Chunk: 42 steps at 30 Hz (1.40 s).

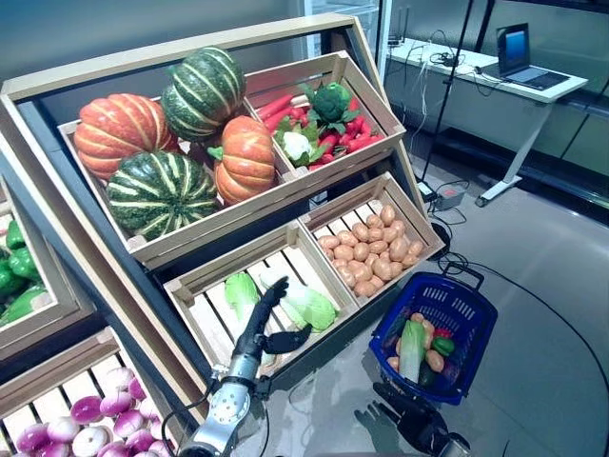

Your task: Put vegetables into the basket

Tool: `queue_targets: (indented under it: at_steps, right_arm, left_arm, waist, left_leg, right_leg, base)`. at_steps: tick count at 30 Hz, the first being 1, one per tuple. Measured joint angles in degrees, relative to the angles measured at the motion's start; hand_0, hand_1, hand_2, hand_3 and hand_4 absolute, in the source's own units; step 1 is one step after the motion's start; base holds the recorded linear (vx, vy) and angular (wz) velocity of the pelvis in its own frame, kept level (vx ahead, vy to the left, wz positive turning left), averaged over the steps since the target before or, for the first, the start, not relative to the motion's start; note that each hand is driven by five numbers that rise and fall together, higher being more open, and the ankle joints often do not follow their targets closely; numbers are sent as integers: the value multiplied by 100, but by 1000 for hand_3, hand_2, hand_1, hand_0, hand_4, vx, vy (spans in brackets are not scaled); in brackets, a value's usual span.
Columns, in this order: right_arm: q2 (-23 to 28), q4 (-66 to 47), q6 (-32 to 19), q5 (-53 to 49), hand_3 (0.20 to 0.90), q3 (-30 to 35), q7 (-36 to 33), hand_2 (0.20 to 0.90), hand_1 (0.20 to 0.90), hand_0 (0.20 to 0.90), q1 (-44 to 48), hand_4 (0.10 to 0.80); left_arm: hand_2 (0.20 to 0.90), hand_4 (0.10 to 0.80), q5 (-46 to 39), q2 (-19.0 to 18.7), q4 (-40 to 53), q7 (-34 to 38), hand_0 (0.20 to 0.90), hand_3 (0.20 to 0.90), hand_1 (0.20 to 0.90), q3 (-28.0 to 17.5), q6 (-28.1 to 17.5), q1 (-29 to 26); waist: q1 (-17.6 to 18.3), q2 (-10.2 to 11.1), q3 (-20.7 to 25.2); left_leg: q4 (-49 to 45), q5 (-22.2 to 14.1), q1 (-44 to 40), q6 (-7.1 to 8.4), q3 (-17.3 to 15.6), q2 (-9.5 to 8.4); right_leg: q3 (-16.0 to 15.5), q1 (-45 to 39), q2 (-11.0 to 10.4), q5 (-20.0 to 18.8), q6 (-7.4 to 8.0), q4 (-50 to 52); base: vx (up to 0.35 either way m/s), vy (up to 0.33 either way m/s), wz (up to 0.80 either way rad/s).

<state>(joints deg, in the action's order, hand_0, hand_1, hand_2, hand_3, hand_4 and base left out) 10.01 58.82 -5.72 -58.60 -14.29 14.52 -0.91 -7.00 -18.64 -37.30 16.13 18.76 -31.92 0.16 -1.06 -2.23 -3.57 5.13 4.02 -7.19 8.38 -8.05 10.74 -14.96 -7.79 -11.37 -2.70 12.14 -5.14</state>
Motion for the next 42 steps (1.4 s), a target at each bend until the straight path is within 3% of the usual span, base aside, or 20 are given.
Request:
queue_targets:
  at_steps: [7,10,15,22,27,33,42]
  right_arm:
    - [276,-1364,-622,1253,900,-287,-238,900,900,900,-32,800]
    - [289,-1464,-781,1373,900,-319,-351,900,900,900,38,800]
    - [479,-1463,-900,1357,900,-450,-682,900,900,900,982,800]
    - [730,-1658,-1042,1351,900,-525,-913,900,900,900,1724,800]
    - [822,-1647,-1041,1334,900,-554,-1011,900,900,900,2289,800]
    - [987,-1611,-994,1301,900,-651,-1013,900,900,900,2442,800]
    - [1019,-1138,-874,1050,900,-673,-1015,900,900,900,2708,800]
  left_arm:
    - [900,800,-56,3,16,1008,900,900,900,-498,1274,-4]
    - [900,800,-54,4,9,1236,900,900,900,-516,1512,-35]
    - [900,800,-65,60,-740,1677,900,900,900,-271,1924,-1403]
    - [900,800,-826,85,-1087,2002,900,900,900,-169,2038,-2702]
    - [900,800,-1422,32,-1525,2095,900,900,900,-402,2069,-3472]
    - [900,800,-1447,-85,-1985,2310,900,900,900,-414,2120,-3994]
    - [900,800,-2539,-390,-2829,2411,900,900,900,-634,2098,-4734]
  waist:
    - [-27,161,-83]
    - [-34,235,-121]
    - [-15,269,-963]
    - [100,300,-1754]
    - [316,443,-2208]
    - [432,517,-2308]
    - [650,627,-2378]
  left_leg:
    - [-2,19,49,-5,13,0]
    - [-48,30,160,-6,45,-2]
    - [-912,-48,1101,-71,171,-3]
    - [-2670,-632,2436,-219,207,1]
    - [-3727,-895,3244,-265,203,34]
    - [-4607,-1225,3813,-270,269,122]
    - [-5236,-1415,4401,-185,351,223]
  right_leg:
    - [-26,25,-1,1,-5,5]
    - [-20,132,-4,3,-8,46]
    - [45,963,-110,100,-90,851]
    - [366,2398,-462,747,-178,2812]
    - [649,3310,-644,1123,-193,4012]
    - [851,3889,-654,1357,-226,4758]
    - [1038,4632,-619,1620,-323,5550]
  base:
    - [0,-14,2]
    - [-187,-27,5]
    - [-238,13,7]
    - [-191,37,1]
    - [-84,55,2]
    - [-7,53,-7]
    - [21,14,-4]
